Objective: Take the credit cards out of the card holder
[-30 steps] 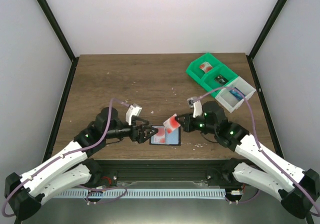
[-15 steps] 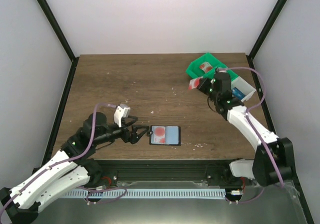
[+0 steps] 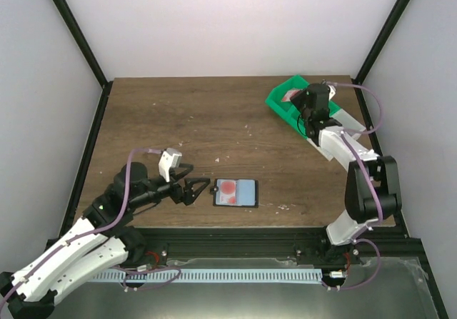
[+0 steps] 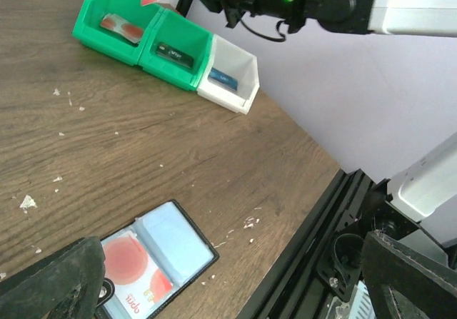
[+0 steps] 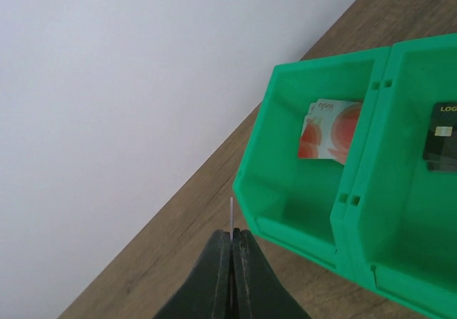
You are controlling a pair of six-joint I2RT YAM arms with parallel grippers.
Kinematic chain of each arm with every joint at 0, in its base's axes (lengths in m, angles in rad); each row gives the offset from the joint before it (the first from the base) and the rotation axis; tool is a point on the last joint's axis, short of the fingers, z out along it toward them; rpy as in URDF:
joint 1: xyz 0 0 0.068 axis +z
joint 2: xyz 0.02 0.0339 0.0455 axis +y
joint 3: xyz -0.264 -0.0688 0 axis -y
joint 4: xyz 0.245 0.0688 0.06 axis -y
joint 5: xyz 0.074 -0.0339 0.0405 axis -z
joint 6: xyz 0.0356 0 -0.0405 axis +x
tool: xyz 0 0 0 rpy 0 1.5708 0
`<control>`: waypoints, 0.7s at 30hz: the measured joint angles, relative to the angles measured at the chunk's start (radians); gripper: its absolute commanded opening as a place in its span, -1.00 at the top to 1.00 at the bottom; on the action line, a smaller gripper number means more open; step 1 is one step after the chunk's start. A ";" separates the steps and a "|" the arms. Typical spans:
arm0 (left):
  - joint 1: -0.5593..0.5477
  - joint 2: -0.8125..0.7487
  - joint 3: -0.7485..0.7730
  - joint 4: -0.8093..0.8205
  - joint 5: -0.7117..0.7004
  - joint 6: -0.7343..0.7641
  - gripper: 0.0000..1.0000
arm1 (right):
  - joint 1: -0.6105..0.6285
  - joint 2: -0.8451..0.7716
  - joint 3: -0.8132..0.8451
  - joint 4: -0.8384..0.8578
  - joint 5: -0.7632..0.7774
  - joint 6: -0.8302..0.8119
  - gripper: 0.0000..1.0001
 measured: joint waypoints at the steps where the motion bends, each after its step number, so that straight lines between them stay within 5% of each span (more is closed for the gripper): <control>1: 0.000 -0.007 0.000 0.000 0.000 0.000 -1.00 | -0.003 0.017 0.010 0.002 0.008 0.010 0.99; 21: 0.000 -0.012 0.000 0.001 0.001 0.005 -1.00 | -0.031 0.353 0.219 0.014 0.116 0.152 0.99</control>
